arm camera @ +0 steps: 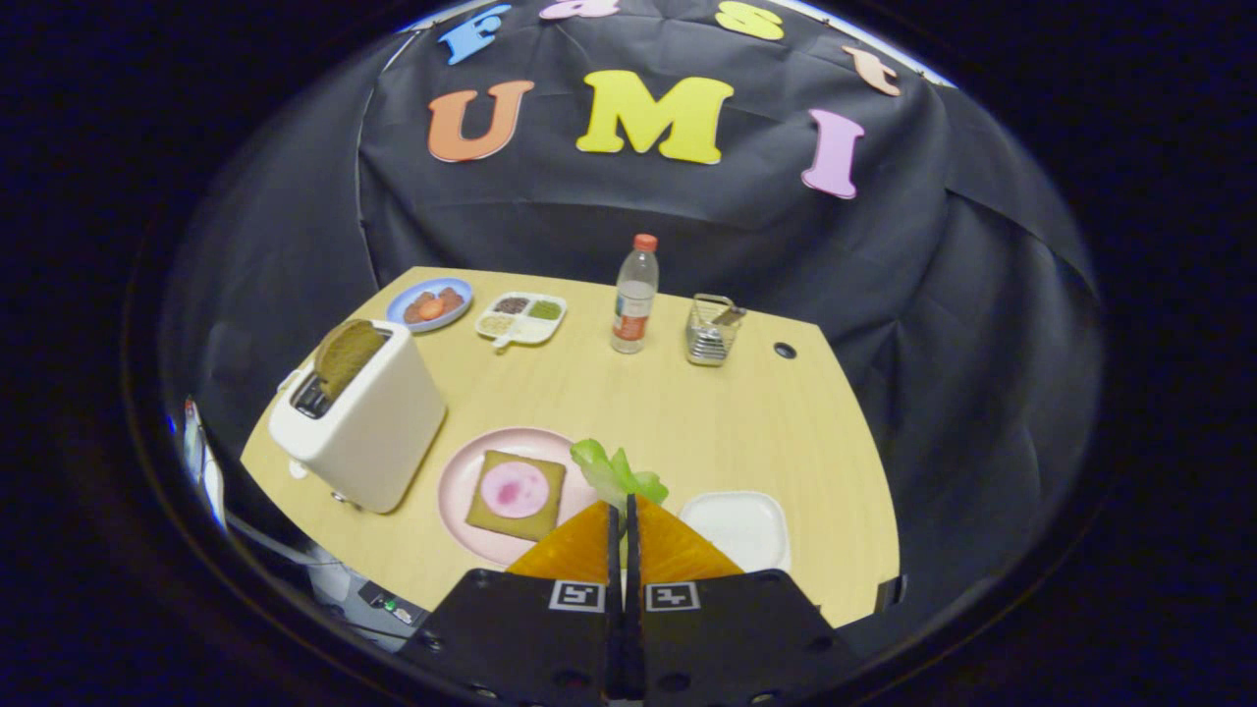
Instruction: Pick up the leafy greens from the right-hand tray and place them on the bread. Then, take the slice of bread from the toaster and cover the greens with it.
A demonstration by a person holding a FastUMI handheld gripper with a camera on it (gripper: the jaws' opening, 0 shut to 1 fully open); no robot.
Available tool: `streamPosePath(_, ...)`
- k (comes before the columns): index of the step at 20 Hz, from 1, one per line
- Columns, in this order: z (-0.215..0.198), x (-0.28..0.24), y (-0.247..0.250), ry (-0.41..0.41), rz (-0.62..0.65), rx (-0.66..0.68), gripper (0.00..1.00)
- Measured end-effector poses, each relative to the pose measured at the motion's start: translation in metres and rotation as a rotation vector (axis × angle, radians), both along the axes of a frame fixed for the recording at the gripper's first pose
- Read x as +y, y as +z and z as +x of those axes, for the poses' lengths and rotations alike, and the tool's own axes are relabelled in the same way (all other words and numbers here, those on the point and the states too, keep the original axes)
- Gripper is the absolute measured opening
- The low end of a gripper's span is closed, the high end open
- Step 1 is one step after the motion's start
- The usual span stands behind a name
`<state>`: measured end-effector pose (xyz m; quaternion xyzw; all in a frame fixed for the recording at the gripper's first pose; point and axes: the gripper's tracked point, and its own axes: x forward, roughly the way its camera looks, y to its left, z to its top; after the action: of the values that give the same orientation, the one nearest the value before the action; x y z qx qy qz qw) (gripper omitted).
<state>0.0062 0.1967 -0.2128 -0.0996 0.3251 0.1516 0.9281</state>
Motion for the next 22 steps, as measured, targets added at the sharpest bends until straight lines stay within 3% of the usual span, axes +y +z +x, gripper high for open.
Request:
streamPosePath(4,-0.020,0.062,-0.002,0.086,0.033,0.038,0.01)
streamPosePath(11,-0.042,0.124,-0.029,0.126,0.173,0.229,0.01)
streamPosePath(15,-0.029,0.121,-0.040,0.135,0.161,0.231,0.00)
streamPosePath(22,0.032,0.086,-0.088,0.157,0.078,0.258,0.00)
